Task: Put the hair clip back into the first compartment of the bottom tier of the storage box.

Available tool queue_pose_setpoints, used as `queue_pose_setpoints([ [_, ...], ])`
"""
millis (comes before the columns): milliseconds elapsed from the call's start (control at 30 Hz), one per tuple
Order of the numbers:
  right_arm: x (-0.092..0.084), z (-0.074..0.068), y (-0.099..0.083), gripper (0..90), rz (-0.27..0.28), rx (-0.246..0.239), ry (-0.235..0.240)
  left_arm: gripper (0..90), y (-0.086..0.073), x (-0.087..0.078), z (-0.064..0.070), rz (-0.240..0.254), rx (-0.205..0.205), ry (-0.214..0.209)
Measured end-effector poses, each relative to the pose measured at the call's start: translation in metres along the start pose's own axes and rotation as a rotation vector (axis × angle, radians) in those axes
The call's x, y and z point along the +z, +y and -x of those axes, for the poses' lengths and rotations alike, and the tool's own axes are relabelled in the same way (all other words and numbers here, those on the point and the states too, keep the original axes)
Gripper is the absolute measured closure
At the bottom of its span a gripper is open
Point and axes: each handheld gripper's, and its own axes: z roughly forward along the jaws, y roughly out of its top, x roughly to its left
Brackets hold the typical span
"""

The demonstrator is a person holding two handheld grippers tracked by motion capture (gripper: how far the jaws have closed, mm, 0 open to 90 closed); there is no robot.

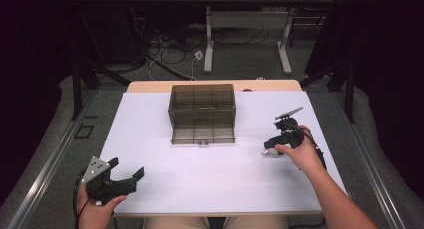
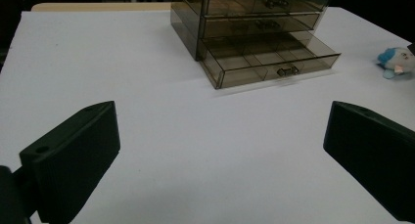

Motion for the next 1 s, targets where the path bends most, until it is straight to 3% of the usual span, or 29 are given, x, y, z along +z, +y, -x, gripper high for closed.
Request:
queue_pose_setpoints([
  [333, 0.009, 0.000, 0.003, 5.6, -0.061, 0.007, -0.020, 0.5, 0.000, 0.001, 0.001, -0.002, -0.008, -0.007],
  [767, 0.020, 0.003, 0.005, 9.0, -0.071, 0.009, -0.018, 0.5, 0.000, 0.001, 0.000, -0.009, -0.001, -0.004],
  [900, 0.022, 0.002, 0.005, 14.6, -0.092, 0.029, -0.061, 0.5, -0.001, 0.001, 0.000, -0.008, -0.006, -0.006],
  [1000, 0.023, 0.003, 0.006, 14.7, -0.093, 0.026, -0.049, 0.5, 0.000, 0.001, 0.000, -0.008, -0.002, -0.004],
])
